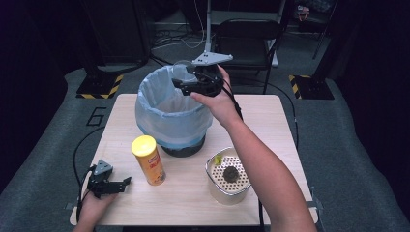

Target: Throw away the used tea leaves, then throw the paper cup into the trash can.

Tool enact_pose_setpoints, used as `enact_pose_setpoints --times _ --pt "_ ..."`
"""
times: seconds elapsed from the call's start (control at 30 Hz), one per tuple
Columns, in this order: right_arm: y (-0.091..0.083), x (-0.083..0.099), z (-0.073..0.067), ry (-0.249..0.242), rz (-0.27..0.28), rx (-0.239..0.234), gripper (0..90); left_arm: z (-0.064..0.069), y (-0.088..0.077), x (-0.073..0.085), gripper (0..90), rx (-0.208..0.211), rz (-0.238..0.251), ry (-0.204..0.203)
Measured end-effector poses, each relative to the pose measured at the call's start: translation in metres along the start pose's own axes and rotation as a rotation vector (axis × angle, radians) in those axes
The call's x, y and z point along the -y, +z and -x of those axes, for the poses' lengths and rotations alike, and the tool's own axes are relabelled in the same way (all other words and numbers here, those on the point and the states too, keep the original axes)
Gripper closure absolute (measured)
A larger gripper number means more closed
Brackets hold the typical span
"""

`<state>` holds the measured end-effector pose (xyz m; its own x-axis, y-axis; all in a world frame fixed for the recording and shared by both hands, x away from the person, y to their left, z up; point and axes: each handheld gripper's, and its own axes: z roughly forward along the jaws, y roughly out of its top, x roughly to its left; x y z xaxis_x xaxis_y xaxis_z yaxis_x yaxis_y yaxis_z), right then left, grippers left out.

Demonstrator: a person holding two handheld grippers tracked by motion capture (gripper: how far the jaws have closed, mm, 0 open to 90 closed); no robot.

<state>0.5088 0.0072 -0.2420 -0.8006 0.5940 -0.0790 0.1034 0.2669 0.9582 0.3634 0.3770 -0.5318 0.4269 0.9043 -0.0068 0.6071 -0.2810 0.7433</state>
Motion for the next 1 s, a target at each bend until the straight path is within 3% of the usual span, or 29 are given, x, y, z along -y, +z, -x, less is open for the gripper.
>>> enact_pose_setpoints --times 0.33,0.4,0.43,0.5,0.57,0.7,0.87,1.0 --pt "0.03 0.008 0.003 0.025 -0.057 0.025 28.8 0.001 -0.002 -0.001 10.3 0.011 -0.015 -0.001" --pt "0.033 0.009 0.002 0.02 -0.063 0.022 22.5 0.001 -0.002 -0.001 10.3 0.011 -0.015 -0.001" --pt "0.034 0.009 0.0 0.03 -0.066 0.039 12.5 0.001 -0.002 -0.001 10.3 0.011 -0.015 -0.001" --pt "0.036 0.011 -0.002 0.046 -0.067 0.026 7.7 0.001 -0.002 -0.001 10.2 0.011 -0.015 -0.001" --pt "0.035 0.012 -0.004 0.028 -0.062 0.033 7.2 0.001 -0.002 0.0 10.1 0.011 -0.015 0.003" --pt "0.029 0.012 -0.005 0.038 -0.048 0.023 6.3 0.003 -0.001 0.0 8.7 0.012 -0.006 0.009" --pt "0.013 0.012 -0.003 0.039 -0.047 0.022 6.9 0.002 -0.002 -0.001 7.8 0.03 -0.009 -0.028" --pt "-0.002 0.015 -0.002 0.049 -0.041 0.007 7.2 0.003 -0.004 -0.004 6.7 0.051 0.02 -0.05"
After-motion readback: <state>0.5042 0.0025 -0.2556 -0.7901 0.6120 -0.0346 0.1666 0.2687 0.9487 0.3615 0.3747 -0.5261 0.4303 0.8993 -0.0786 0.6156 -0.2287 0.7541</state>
